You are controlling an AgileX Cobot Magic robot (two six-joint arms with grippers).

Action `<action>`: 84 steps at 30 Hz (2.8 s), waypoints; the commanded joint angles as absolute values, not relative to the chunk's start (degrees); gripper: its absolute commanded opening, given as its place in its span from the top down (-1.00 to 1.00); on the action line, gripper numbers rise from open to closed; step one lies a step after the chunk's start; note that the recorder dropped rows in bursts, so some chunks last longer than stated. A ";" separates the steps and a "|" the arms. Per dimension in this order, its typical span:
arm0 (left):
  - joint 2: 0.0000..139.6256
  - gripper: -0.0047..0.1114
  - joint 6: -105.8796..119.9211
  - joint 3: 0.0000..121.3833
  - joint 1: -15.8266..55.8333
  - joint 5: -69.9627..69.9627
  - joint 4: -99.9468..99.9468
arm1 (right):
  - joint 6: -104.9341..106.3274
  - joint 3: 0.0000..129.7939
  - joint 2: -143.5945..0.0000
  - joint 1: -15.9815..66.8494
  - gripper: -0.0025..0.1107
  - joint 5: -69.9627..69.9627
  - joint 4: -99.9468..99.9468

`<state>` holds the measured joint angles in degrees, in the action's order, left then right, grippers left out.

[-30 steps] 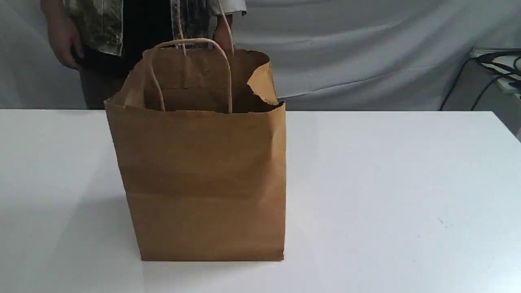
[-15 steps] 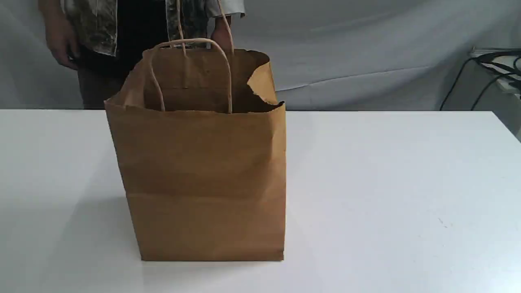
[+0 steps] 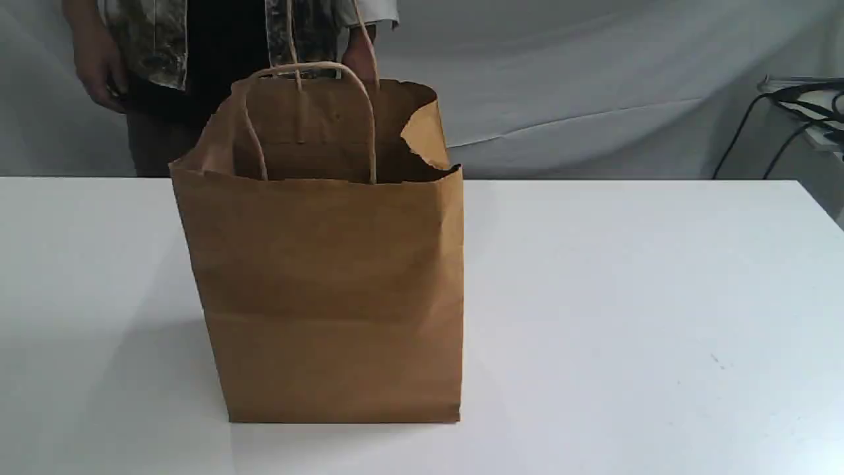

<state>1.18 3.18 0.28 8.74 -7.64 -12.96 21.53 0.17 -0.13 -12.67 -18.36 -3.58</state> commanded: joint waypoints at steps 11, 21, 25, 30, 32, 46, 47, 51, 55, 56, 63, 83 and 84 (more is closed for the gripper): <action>1.47 0.92 3.47 0.00 8.60 -7.58 -12.93 | 20.91 0.00 0.00 -13.16 0.96 -19.07 -2.28; 1.47 0.92 3.47 0.00 8.60 -7.58 -12.93 | 20.79 0.00 0.00 -13.16 0.96 -19.07 -2.28; 1.47 0.92 3.47 0.00 8.60 -7.58 -12.93 | 20.79 0.00 0.00 -13.16 0.96 -19.07 -2.28; 0.84 0.92 3.80 0.00 3.10 -7.58 -11.96 | 20.79 0.00 0.00 -13.16 0.96 -19.07 -2.28; 0.00 0.92 3.81 0.00 -1.16 -7.58 -9.86 | 20.79 0.00 0.00 -13.16 0.96 -19.07 -2.28; 0.00 0.92 5.16 0.00 -6.70 -14.41 -9.86 | 20.79 0.00 0.00 -13.16 0.96 -19.07 -2.28; 0.00 0.92 5.17 0.00 -6.70 -14.56 -9.86 | 20.79 0.00 0.00 -13.16 0.96 -19.07 -2.28; 0.00 0.92 4.06 0.00 -6.70 -15.37 -11.45 | 20.79 0.00 0.00 -13.16 0.96 -19.07 -2.28; 0.00 0.92 4.57 0.00 -6.70 -15.23 -11.45 | 20.79 0.00 0.00 -13.16 0.96 -19.07 -2.28; 0.00 0.92 4.57 0.00 -6.70 -15.23 -11.45 | 20.79 0.00 0.00 -13.16 0.96 -19.07 -2.28; 0.00 0.92 4.68 0.00 -6.70 -15.23 -11.45 | 20.79 0.00 0.00 -13.16 0.96 -19.07 -2.28; 0.00 0.92 4.80 0.00 -6.85 -15.23 -11.45 | 20.79 0.00 0.00 -13.16 0.96 -19.07 -2.28; 0.00 0.92 4.80 0.00 -6.85 -15.23 -11.45 | 20.79 0.00 0.00 -13.16 0.96 -19.07 -2.28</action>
